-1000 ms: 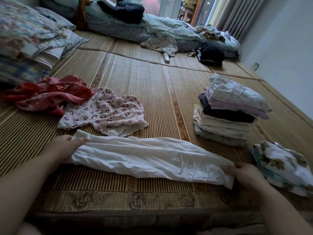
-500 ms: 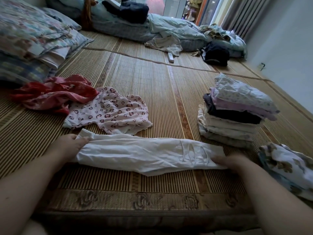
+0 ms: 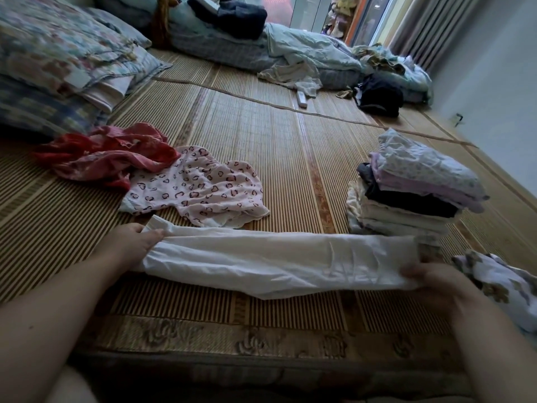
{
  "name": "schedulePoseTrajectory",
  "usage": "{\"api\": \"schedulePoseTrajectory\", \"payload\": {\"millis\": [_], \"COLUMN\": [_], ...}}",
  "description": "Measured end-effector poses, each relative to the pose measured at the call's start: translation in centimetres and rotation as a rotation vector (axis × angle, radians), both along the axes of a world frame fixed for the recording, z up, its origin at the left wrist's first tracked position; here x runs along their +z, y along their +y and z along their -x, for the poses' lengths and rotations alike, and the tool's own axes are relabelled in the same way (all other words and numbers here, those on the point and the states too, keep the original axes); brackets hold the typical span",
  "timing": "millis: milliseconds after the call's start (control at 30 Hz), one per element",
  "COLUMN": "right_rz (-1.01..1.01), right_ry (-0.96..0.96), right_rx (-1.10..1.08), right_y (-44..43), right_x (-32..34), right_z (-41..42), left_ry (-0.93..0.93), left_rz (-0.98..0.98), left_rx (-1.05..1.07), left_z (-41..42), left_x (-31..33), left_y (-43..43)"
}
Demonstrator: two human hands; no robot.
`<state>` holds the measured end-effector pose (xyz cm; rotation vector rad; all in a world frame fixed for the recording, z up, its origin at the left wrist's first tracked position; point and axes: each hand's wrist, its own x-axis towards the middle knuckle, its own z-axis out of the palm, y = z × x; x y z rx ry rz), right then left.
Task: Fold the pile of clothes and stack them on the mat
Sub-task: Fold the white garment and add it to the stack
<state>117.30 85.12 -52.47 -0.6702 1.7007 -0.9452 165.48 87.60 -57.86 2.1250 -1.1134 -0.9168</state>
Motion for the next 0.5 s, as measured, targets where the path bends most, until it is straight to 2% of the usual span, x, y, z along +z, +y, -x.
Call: {"api": "schedulePoseTrajectory", "payload": {"millis": [67, 167, 333, 433, 500], "right_rz": [-0.133, -0.265, -0.483, -0.458, -0.363], "right_ry": [0.018, 0.178, 0.700, 0.692, 0.636], "right_rx": [-0.007, 0.034, 0.232, 0.214, 0.151], "right_y": [0.1, -0.3, -0.5, -0.5, -0.2], "right_x": [-0.3, -0.8, -0.4, -0.1, 0.4], "right_z": [-0.7, -2.2, -2.8, -2.4, -2.4], "left_ry": [-0.003, 0.005, 0.011, 0.015, 0.032], "left_rz": [0.003, 0.005, 0.000, -0.007, -0.007], "left_rx": [-0.005, -0.004, -0.006, -0.014, -0.015], "left_z": [0.1, 0.2, 0.0, -0.1, -0.1], "left_x": [0.1, 0.2, 0.1, 0.0, -0.1], "left_y": [0.1, 0.2, 0.2, 0.2, 0.1]}}
